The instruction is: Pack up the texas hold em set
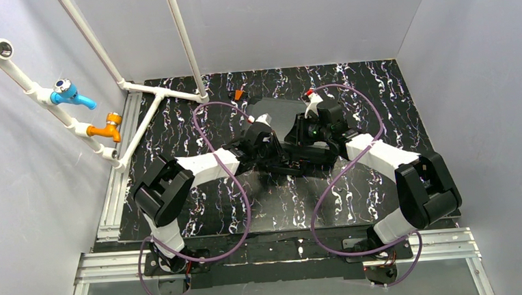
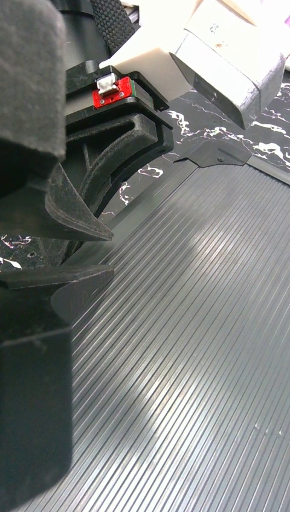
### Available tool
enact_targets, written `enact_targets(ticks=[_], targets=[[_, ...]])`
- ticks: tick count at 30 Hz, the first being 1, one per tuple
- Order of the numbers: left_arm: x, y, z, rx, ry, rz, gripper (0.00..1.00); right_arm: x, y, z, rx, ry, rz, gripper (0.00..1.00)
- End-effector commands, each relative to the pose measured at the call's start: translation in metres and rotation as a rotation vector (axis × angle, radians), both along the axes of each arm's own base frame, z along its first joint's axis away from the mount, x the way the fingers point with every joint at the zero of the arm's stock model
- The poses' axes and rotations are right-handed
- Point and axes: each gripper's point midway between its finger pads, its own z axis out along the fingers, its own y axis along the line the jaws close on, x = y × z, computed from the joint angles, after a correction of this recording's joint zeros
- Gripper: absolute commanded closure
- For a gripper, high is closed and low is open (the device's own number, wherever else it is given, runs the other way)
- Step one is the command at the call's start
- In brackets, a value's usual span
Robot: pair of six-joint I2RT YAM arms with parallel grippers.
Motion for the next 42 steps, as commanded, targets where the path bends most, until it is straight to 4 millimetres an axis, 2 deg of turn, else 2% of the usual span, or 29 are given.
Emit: enact_targets(ticks=[1, 11, 19, 24, 30, 42], targets=[[0.019, -0.001, 0.023, 0.001, -0.084, 0.023, 1.0, -0.074, -0.05, -0.099, -0.271, 0.366, -0.007, 0.7], [0.049, 0.005, 0.043, 0.051, -0.179, 0.034, 1.0, -0.076, -0.051, -0.101, -0.274, 0.375, -0.005, 0.7], [0.058, 0.0, 0.056, 0.054, -0.23, 0.013, 1.0, -0.076, -0.052, -0.102, -0.278, 0.376, -0.006, 0.7], [0.05, 0.009, 0.063, 0.052, -0.24, 0.014, 1.0, -0.077, -0.052, -0.103, -0.281, 0.379, -0.007, 0.7], [0.031, 0.029, 0.069, 0.058, -0.25, 0.01, 1.0, -0.074, -0.051, -0.103, -0.282, 0.378, -0.008, 0.7], [0.005, 0.041, 0.037, 0.027, -0.1, 0.066, 1.0, -0.07, -0.05, -0.095, -0.277, 0.365, -0.014, 0.7]])
